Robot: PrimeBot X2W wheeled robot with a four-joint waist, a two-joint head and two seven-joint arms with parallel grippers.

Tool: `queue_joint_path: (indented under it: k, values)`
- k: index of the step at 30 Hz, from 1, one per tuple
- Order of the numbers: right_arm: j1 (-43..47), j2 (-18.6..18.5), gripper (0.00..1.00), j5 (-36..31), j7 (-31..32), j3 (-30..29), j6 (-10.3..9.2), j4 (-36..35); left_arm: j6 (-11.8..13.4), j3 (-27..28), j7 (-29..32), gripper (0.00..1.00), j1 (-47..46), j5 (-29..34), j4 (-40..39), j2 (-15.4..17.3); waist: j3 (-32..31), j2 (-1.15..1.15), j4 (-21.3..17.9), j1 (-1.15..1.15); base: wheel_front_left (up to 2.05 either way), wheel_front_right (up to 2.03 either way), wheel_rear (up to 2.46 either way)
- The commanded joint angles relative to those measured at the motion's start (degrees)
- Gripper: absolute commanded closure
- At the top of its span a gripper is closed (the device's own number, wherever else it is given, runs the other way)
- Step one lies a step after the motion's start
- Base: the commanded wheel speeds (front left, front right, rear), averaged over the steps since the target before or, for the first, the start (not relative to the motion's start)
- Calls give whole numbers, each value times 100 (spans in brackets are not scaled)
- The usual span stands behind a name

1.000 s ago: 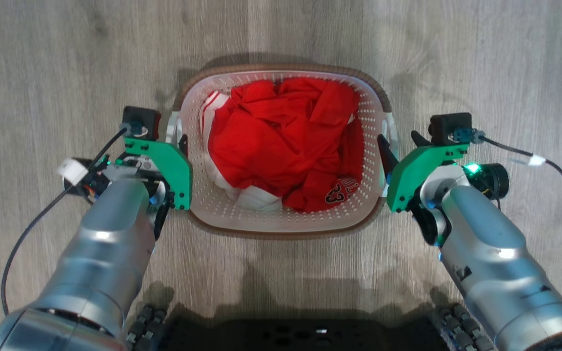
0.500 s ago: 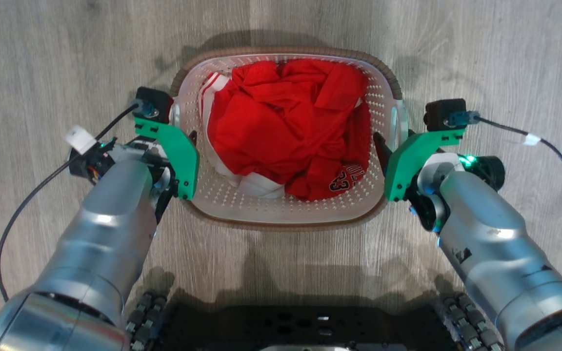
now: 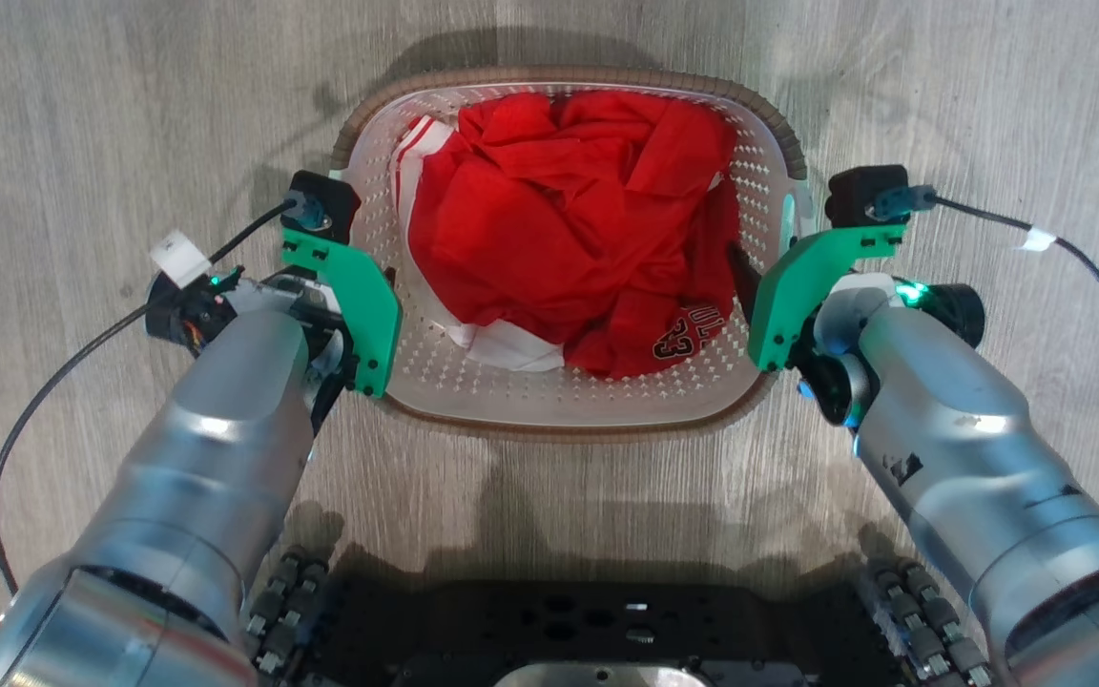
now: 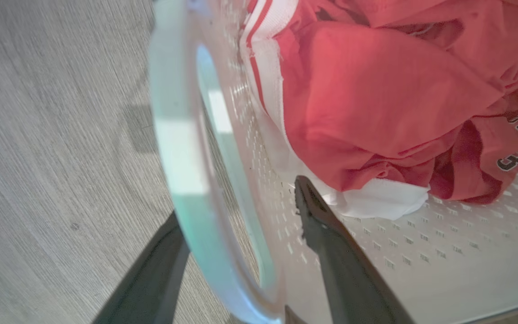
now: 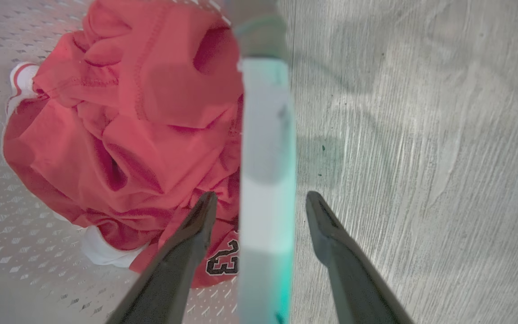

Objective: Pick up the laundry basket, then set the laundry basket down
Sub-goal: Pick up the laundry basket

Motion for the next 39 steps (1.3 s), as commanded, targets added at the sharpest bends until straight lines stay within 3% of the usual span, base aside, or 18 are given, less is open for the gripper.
queue_joint_path:
  k: [1, 22, 23, 24, 25, 26, 39]
  values:
    - [167, 103, 0, 78, -55, 137, 9, -5, 50, 43, 21, 0, 6, -90, -55, 153, 19, 0, 4, -1, 0, 0, 0]
    - [-241, 103, 0, 669, -433, 566, 9, 521, 234, -502, 142, 0, -222, -689, -224, 153, 318, 0, 72, -1, 0, 0, 0]
    - [-252, 103, 21, 697, -418, 594, 9, 523, 220, -531, 178, 0, -218, -728, -231, 153, 327, 0, 76, -1, 0, 0, 0]
    - [-263, 103, 98, 732, -409, 612, 9, 526, 206, -548, 212, 29, -213, -779, -244, 153, 336, 0, 79, -1, 0, 0, 0]
    - [-275, 103, 100, 764, -386, 631, 9, 538, 199, -559, 225, 72, -211, -835, -262, 153, 346, 0, 83, -1, 0, 0, 0]
    - [-288, 103, 100, 794, -350, 655, 9, 552, 198, -574, 224, 100, -212, -882, -280, 153, 357, 0, 88, -1, 0, 0, 0]
    - [-332, 103, 100, 1095, -232, 924, 9, 649, 82, -1003, 272, 100, -119, -1254, -320, 153, 199, 0, 86, -1, 0, 0, 0]
